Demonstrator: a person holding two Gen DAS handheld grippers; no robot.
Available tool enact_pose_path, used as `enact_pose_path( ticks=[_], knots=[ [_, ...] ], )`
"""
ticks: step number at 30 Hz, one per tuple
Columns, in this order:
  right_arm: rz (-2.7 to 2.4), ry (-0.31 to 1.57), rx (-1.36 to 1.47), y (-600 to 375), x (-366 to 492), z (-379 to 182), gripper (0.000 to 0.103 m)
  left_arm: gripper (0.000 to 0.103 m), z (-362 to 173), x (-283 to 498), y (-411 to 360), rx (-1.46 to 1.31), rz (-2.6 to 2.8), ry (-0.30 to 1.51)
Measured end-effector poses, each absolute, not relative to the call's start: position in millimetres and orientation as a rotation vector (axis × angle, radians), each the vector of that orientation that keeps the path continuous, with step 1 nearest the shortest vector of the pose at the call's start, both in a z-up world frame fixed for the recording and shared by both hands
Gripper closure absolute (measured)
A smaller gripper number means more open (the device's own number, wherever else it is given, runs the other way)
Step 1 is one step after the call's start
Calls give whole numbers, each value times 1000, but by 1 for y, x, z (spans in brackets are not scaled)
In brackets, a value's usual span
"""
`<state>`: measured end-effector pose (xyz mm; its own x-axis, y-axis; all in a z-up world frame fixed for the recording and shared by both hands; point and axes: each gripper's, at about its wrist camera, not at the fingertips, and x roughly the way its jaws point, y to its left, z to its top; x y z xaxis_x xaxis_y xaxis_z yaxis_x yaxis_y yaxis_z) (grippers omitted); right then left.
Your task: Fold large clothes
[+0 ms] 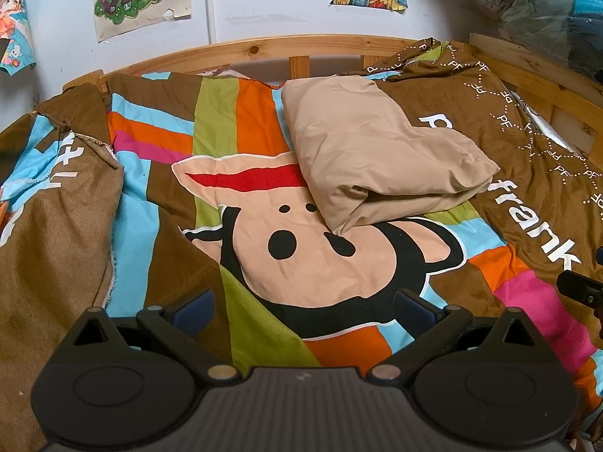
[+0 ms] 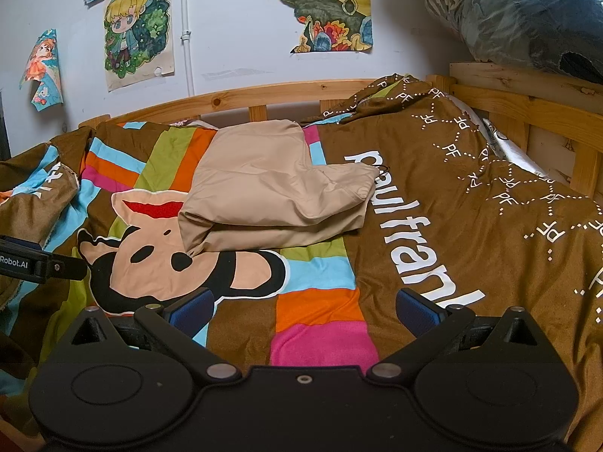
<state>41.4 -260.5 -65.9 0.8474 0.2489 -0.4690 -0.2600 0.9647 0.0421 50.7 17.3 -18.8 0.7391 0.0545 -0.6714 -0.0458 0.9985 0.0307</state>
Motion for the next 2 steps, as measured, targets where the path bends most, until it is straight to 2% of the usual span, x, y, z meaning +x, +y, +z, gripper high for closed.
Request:
enact_pose_path(
  ticks=[2],
  knots=[
    [268, 491, -24, -261, 42, -66, 1, 1, -19, 51, 17, 13, 58, 739]
  ],
)
